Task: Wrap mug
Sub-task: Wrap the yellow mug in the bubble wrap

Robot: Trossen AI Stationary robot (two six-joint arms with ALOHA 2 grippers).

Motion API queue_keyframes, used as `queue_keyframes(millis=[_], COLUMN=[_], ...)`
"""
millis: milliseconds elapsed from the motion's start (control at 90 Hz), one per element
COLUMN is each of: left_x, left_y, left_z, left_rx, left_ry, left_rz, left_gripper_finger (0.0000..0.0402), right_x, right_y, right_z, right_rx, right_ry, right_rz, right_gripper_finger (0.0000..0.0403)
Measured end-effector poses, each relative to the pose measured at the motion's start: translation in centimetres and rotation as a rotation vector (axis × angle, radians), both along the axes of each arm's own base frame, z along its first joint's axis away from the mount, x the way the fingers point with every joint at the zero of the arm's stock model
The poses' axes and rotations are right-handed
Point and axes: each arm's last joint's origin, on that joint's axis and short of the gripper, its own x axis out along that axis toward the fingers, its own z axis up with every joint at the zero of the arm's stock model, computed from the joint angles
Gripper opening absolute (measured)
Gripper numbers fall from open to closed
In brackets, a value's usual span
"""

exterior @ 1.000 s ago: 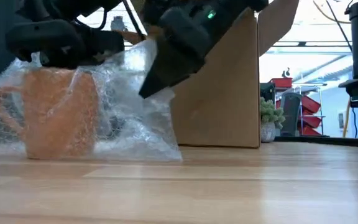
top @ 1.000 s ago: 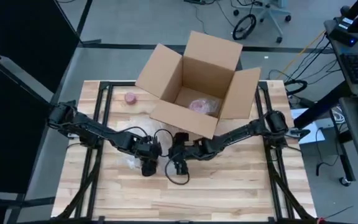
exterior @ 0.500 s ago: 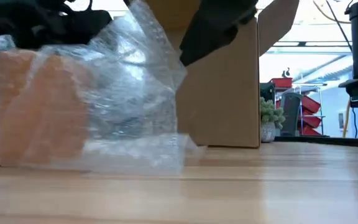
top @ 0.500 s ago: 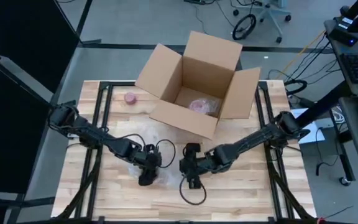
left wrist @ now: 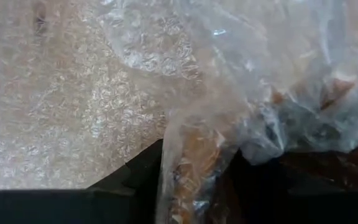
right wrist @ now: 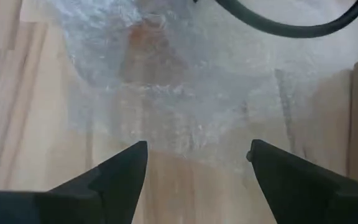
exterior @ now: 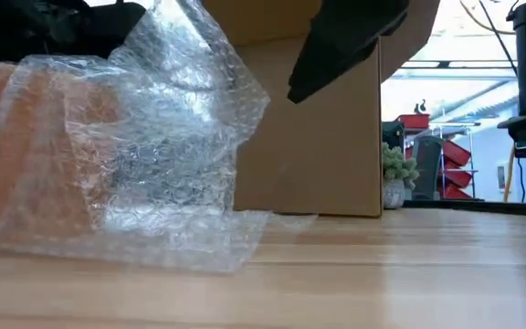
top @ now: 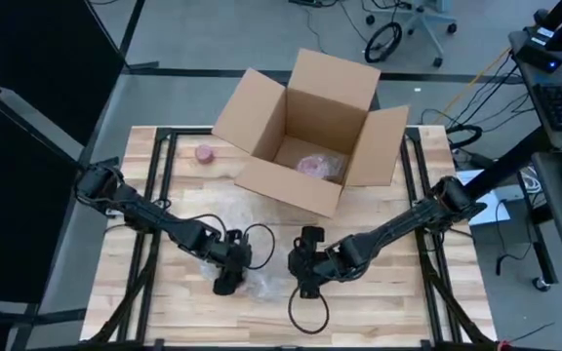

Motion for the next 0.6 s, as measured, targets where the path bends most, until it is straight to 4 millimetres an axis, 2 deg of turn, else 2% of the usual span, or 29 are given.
queue_keyframes(millis=[344, 600], left_x=[0.09, 0.44], left_y=[0.26, 0.68], left_z=[-0.01, 0.43], left_rx=[-0.06, -0.061], left_ry=[0.032, 0.043], left_rz=[0.036, -0.006], left_gripper_finger=[0.0159, 0.0221], right_x=[-0.07, -0.07], right_y=[0.15, 0.18], right_z=[-0.05, -0.05], right_rx=[0.003, 0.015], right_ry=[0.003, 0.0], right_rz=[0.007, -0.004], right_gripper_finger=[0.027, 0.027])
